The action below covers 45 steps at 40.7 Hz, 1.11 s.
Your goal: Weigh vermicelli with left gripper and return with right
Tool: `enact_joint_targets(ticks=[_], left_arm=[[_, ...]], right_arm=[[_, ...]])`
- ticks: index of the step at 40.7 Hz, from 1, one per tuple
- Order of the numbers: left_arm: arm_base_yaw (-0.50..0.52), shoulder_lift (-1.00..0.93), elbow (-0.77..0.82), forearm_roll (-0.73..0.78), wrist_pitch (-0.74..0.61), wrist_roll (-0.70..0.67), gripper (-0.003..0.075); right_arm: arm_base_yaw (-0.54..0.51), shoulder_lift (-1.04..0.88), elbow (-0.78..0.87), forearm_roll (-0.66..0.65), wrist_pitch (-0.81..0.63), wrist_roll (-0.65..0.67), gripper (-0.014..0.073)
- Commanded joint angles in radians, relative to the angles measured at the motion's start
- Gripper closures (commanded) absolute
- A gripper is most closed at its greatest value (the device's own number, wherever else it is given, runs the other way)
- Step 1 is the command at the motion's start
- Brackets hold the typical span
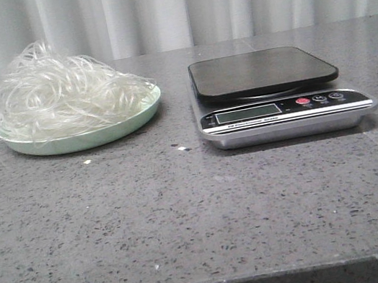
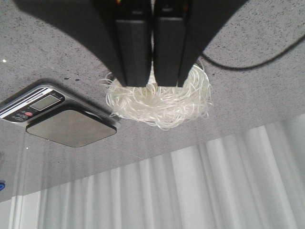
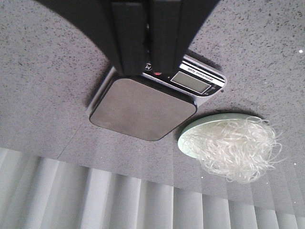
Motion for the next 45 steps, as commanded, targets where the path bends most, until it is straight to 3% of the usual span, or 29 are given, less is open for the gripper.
enact_joint_targets(ticks=[1,26,32,35,41,45], left_arm=[[0.000,0.013,-0.025,0.012,-0.069,-0.006,0.0583],[0.024,0.013,-0.011,-0.003,-0.076,-0.006,0.0583],[0.164,0.013,0.048,-0.128,-0.173,0.015,0.0583],[0.254,0.013,0.095,-0.186,-0.240,0.087,0.0583],[0.456,0.013,0.214,-0.298,-0.447,0.219,0.0583],[0.556,0.009,0.293,-0.300,-0.568,0.222,0.0583]], right_arm=[[-0.001,0.005,-0.029,-0.004,-0.081,-0.005,0.0444],[-0.001,0.005,-0.029,-0.004,-0.081,-0.005,0.0444],[-0.001,0.005,-0.029,-0.004,-0.081,-0.005,0.0444],[-0.001,0.005,-0.029,-0.004,-0.081,-0.005,0.0444],[-0.001,0.005,-0.029,-0.004,-0.081,-0.005,0.0444],[-0.001,0.005,-0.029,-0.004,-0.081,-0.005,0.0444]])
